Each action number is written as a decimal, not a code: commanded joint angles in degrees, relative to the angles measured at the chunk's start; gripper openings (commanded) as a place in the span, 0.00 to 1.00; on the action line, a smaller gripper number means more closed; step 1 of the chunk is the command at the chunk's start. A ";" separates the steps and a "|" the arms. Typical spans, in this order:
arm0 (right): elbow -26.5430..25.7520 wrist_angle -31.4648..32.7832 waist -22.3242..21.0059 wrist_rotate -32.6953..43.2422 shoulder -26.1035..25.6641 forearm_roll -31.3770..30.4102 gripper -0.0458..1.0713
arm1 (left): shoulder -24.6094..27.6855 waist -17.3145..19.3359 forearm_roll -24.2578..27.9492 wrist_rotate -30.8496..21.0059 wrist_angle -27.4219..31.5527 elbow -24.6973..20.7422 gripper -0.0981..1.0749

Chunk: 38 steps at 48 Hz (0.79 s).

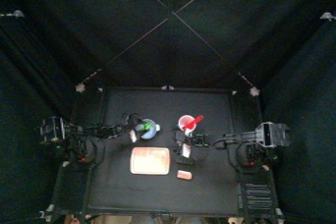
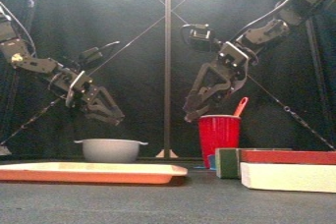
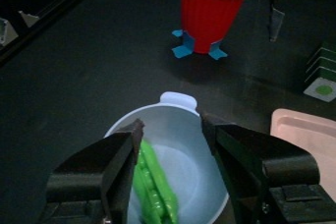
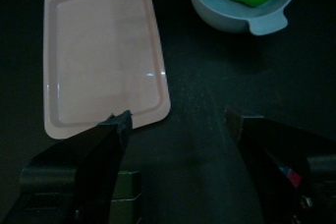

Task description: Put peas in bowl

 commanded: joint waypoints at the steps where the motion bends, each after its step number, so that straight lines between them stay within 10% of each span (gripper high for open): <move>1: -0.62 -0.18 -0.09 0.09 -1.58 0.09 0.98 | -0.88 0.18 -0.88 0.00 -0.26 -0.88 0.83; 38: -0.88 0.26 0.44 0.09 -1.23 0.35 0.98 | -0.97 0.00 -1.23 0.09 -0.18 -0.79 0.82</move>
